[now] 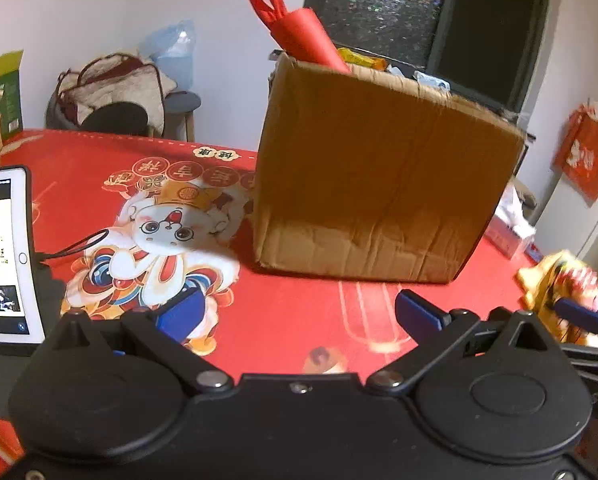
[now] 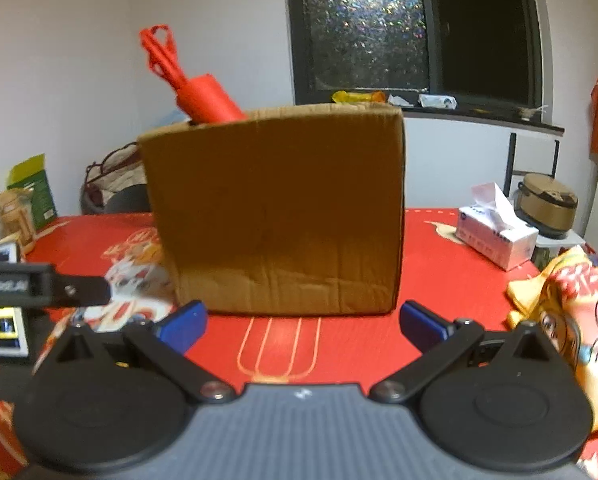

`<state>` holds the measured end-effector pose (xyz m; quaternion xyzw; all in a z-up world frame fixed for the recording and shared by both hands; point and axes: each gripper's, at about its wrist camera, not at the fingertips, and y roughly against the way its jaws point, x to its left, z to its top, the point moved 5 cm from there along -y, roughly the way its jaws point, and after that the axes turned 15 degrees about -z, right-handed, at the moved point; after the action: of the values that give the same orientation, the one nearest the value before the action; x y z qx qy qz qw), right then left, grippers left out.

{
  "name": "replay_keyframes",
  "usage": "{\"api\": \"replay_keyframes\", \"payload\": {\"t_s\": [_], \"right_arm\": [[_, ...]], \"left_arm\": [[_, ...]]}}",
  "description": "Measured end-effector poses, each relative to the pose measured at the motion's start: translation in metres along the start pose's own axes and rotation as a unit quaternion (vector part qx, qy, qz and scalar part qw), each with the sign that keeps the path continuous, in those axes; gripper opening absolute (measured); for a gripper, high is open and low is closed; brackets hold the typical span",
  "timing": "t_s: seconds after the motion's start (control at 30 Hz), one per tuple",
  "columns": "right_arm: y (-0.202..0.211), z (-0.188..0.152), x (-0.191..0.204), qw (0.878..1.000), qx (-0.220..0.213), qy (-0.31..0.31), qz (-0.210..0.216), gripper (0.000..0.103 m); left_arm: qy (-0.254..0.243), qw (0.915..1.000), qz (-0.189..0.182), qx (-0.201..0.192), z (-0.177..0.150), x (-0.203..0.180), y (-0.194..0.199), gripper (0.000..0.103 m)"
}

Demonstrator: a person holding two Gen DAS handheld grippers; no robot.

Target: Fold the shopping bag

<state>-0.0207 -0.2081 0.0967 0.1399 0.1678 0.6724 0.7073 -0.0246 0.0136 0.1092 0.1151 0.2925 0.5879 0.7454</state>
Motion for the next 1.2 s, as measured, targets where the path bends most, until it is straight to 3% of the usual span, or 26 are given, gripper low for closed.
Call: {"api": "replay_keyframes", "payload": {"t_s": [0.17, 0.4, 0.57, 0.8, 1.03, 1.2], "right_arm": [[-0.004, -0.033, 0.000, 1.000, 0.009, -0.018, 0.015, 0.102], [0.004, -0.059, -0.014, 0.988, 0.084, -0.109, 0.068, 0.102], [0.055, -0.075, -0.015, 0.996, 0.046, -0.057, 0.057, 0.102], [0.094, -0.081, -0.022, 0.998, 0.021, -0.039, 0.033, 0.102], [0.102, -0.073, -0.022, 0.999, -0.040, -0.011, -0.014, 0.102], [0.090, -0.071, -0.025, 0.999, -0.042, -0.031, -0.006, 0.102]], "left_arm": [[-0.049, 0.9986, -0.006, -0.016, -0.030, 0.002, -0.006, 0.103], [-0.027, 0.9982, -0.013, -0.052, -0.056, 0.006, 0.024, 0.103], [-0.030, 0.9969, -0.002, -0.073, -0.071, -0.001, 0.059, 0.103], [-0.040, 0.9956, 0.011, -0.084, -0.084, -0.009, 0.081, 0.103], [-0.058, 0.9942, 0.009, -0.090, -0.077, -0.006, 0.071, 0.103], [-0.063, 0.9950, 0.005, -0.078, -0.083, 0.003, 0.045, 0.103]]}}
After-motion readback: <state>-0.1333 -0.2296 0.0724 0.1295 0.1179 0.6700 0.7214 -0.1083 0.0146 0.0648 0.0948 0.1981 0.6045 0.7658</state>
